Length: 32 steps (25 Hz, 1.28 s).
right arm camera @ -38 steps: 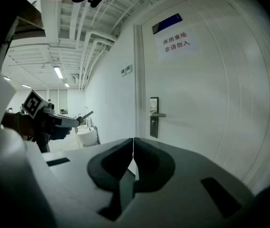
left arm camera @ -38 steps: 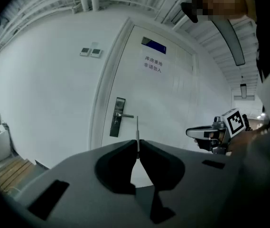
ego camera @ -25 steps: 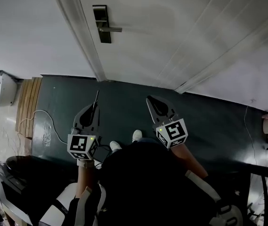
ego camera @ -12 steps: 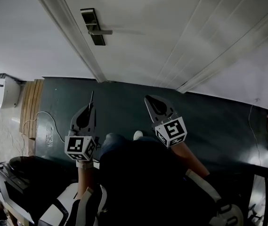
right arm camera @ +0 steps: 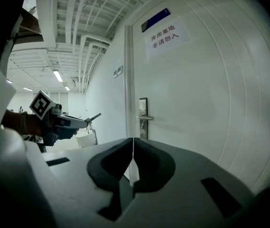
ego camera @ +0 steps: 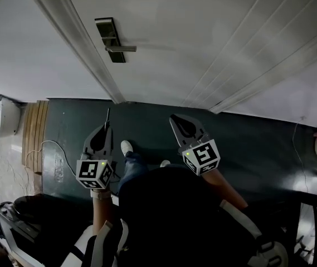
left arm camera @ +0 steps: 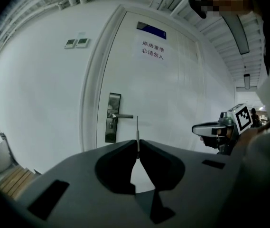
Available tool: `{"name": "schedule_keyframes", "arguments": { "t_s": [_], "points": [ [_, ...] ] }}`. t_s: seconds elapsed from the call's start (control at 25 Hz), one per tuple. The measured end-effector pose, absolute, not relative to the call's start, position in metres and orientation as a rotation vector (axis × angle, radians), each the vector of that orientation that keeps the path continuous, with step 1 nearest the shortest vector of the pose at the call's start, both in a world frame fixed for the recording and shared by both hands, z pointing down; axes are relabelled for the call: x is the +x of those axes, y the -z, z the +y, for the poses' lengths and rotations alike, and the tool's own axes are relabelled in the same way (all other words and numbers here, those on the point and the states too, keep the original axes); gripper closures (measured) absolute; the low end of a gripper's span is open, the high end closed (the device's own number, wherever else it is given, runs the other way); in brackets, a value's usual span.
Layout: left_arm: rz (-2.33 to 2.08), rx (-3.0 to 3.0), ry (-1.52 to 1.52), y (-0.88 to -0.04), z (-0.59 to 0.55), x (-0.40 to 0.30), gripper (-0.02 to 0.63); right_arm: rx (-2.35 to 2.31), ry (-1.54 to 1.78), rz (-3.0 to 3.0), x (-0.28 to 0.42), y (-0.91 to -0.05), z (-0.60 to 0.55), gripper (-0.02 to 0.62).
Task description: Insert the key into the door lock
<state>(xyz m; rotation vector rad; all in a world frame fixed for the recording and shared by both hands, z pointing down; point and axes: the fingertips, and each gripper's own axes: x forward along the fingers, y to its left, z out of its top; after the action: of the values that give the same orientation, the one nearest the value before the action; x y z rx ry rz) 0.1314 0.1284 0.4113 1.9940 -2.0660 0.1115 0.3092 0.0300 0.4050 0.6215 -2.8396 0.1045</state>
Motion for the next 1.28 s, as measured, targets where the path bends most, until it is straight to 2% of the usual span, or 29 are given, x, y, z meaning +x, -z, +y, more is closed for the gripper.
{"name": "schedule_keyframes", "arguments": {
  "t_s": [0.76,1.28],
  "points": [
    [-1.723,2.082,0.027,-0.445,0.022,-0.032,0.578,0.826,-0.128,-2.719,0.14,-0.407,-0.041,0.578],
    [-1.395,2.033,0.257,-0.478,-0.011,-0.061,0.578,0.967,-0.169,-2.629,0.104,-0.417,-0.043,0.578]
  ]
}}
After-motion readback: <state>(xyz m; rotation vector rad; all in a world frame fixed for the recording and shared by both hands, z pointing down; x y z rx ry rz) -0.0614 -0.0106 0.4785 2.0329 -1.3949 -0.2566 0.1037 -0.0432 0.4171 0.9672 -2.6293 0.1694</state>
